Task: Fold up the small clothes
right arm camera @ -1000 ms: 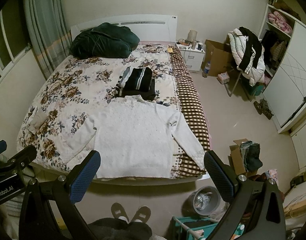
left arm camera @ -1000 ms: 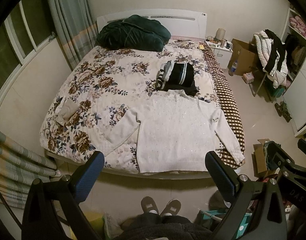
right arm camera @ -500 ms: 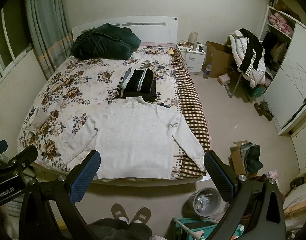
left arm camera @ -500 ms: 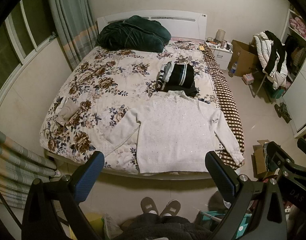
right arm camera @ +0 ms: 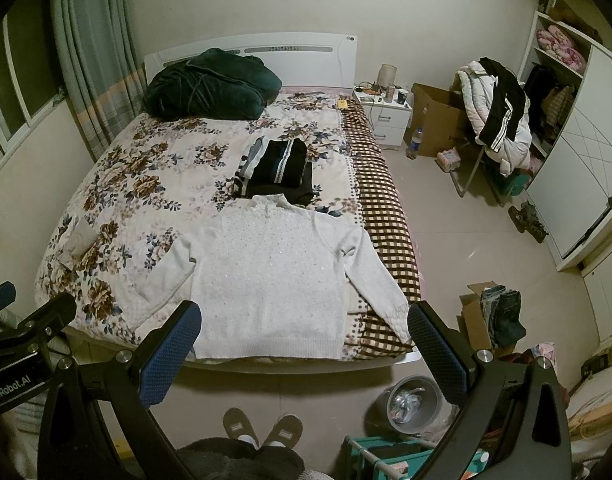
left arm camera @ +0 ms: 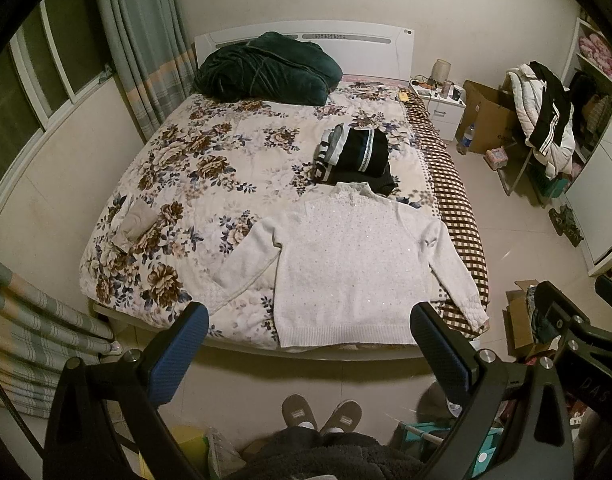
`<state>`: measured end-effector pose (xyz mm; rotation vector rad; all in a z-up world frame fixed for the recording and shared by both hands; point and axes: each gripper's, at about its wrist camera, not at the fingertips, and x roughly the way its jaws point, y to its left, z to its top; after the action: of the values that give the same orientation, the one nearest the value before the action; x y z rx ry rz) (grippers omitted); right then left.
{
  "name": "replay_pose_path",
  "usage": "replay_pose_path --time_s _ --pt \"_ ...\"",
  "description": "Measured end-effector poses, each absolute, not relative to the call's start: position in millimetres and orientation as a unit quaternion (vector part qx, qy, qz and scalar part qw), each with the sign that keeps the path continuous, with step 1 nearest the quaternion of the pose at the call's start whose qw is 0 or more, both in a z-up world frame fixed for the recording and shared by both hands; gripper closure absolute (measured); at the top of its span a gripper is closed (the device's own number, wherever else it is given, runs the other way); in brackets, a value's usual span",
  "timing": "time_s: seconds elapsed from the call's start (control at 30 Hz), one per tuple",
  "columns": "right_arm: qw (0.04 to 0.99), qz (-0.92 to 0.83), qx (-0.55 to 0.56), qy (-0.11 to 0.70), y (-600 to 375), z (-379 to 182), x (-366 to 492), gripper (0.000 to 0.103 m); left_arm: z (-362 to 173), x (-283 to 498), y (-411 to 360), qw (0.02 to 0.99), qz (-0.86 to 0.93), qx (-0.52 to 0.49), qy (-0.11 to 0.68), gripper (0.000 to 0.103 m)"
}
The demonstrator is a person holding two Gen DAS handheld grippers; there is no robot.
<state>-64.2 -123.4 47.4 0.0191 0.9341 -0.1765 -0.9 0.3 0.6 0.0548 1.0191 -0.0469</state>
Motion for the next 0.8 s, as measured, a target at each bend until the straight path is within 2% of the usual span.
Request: replay_pose_path --time_s 0.8 --pt "0.888 -0.076 0.012 0.453 -119 56 -63 0.0 12 6 1 0.872 -0.019 0.026 0.488 0.0"
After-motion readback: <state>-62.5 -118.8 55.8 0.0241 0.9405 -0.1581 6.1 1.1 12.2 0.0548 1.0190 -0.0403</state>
